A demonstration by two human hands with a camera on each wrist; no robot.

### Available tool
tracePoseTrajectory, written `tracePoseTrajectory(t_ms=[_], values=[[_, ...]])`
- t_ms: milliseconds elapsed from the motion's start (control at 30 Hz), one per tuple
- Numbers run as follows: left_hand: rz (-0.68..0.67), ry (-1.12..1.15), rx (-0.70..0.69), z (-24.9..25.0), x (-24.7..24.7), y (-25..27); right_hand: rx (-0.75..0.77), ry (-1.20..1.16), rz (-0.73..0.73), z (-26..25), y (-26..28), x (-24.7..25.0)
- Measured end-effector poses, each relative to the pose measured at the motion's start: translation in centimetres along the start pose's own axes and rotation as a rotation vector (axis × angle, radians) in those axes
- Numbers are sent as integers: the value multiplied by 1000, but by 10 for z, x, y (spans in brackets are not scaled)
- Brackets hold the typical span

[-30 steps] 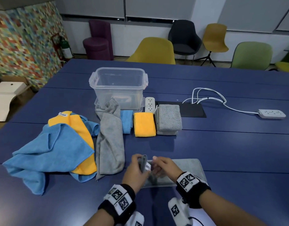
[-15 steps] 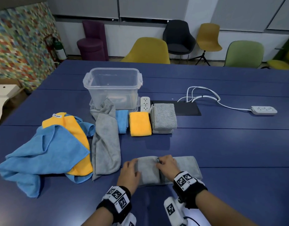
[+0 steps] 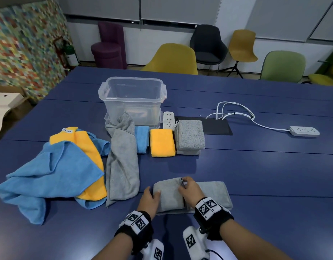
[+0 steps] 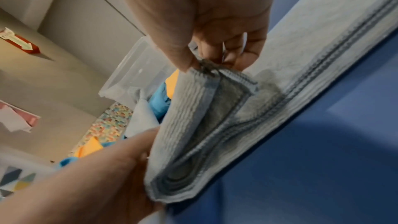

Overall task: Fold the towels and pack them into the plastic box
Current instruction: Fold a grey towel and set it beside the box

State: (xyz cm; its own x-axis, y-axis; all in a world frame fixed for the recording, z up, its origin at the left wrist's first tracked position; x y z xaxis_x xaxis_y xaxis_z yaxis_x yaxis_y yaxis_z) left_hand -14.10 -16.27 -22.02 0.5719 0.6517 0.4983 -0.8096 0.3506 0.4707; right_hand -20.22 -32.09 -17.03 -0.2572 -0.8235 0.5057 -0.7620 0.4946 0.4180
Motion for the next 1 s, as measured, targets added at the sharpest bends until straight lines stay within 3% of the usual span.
tracePoseTrajectory(t_ms=[167,333,467,533,633,733,833,900,1000], values=[[3,-8,-39,13,-1,1,-69,114,-25,19,-8,1],[49,74,-46,25,5,4,-82,70,-46,24,-10,-7],[173,62,-90,29,29,9,-33,3,-16,13,-11,-15],[220,37,-109,30,40,11,21,81,35,5,-10,-13],[220,86,-171,40,43,13,92,145,-24,-1,-12,-21],[125,210,-269,61,28,19,133,79,-130,-5,-9,-19],[-148,396,-272,79,-7,28,-13,-280,-259,16,-3,-6],[-254,381,-246,82,-25,27,-176,-521,-330,42,5,3],[-324,199,-244,84,-47,23,-184,-487,-391,50,19,16]])
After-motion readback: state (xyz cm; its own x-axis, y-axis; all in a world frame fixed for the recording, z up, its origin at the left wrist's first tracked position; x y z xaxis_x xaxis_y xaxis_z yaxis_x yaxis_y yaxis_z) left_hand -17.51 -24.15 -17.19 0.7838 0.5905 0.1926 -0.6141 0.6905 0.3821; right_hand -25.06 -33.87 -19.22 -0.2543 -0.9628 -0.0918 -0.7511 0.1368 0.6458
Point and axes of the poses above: each hand's wrist, its own y-axis away from the middle knuckle, its own x-axis out of the back of the hand, z = x × y, the point moved 10 cm from there along -y, towards the middle knuckle, and after that the axes turned 9 degrees about -y, right-handed, at the moved point
